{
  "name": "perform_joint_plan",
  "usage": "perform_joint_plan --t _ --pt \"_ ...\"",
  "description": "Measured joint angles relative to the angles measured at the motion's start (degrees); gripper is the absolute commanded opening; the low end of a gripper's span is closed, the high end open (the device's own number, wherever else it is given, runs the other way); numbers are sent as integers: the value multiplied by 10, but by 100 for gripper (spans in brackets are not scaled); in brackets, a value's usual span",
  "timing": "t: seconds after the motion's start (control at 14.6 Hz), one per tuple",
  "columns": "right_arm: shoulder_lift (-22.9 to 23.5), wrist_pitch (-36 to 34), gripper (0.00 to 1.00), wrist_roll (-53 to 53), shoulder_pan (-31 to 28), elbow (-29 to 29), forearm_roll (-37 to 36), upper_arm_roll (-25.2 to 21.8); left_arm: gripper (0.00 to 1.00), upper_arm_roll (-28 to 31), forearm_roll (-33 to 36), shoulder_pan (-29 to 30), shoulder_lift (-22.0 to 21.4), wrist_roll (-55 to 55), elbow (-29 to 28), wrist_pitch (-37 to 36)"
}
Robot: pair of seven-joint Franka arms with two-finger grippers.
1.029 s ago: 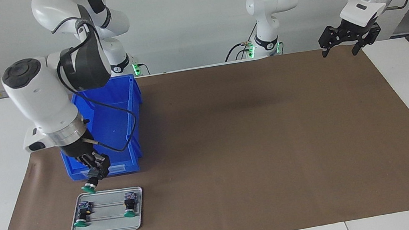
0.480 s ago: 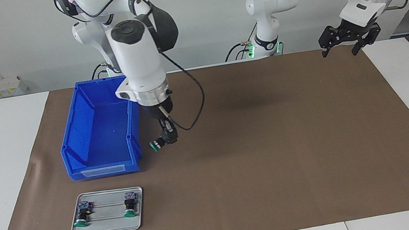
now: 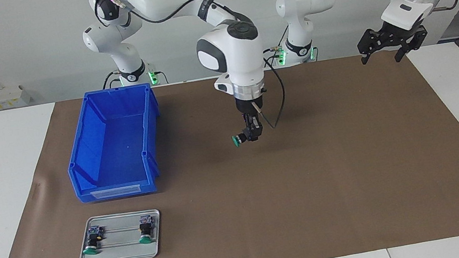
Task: Place and press button with both arms
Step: 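Carry the button to the table middle and release it with the right gripper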
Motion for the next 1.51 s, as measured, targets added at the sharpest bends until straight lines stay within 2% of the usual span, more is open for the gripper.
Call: perform_joint_plan --t 0.27,0.82,0.89,0.96,1.03,1.1,1.37,1.51 --pt "62 84 0 107 18 0 -32 -2 100 0 0 0 0 0 0 0" --pt "66 188 0 169 29 -61 -32 0 100 0 0 0 0 0 0 0" --pt "66 197 15 170 29 -67 -32 0 100 0 0 0 0 0 0 0" --pt "66 205 48 171 29 -71 -32 -1 100 0 0 0 0 0 0 0" --pt "66 217 71 173 29 -76 -32 -1 100 0 0 0 0 0 0 0" --pt "66 228 99 176 29 -80 -34 -1 100 0 0 0 0 0 0 0" --pt "61 239 100 175 35 -83 -127 -1 100 -3 0 0 0 0 0 0" --pt "40 240 100 145 28 -82 -142 -4 100 -7 0 -1 0 2 0 6"
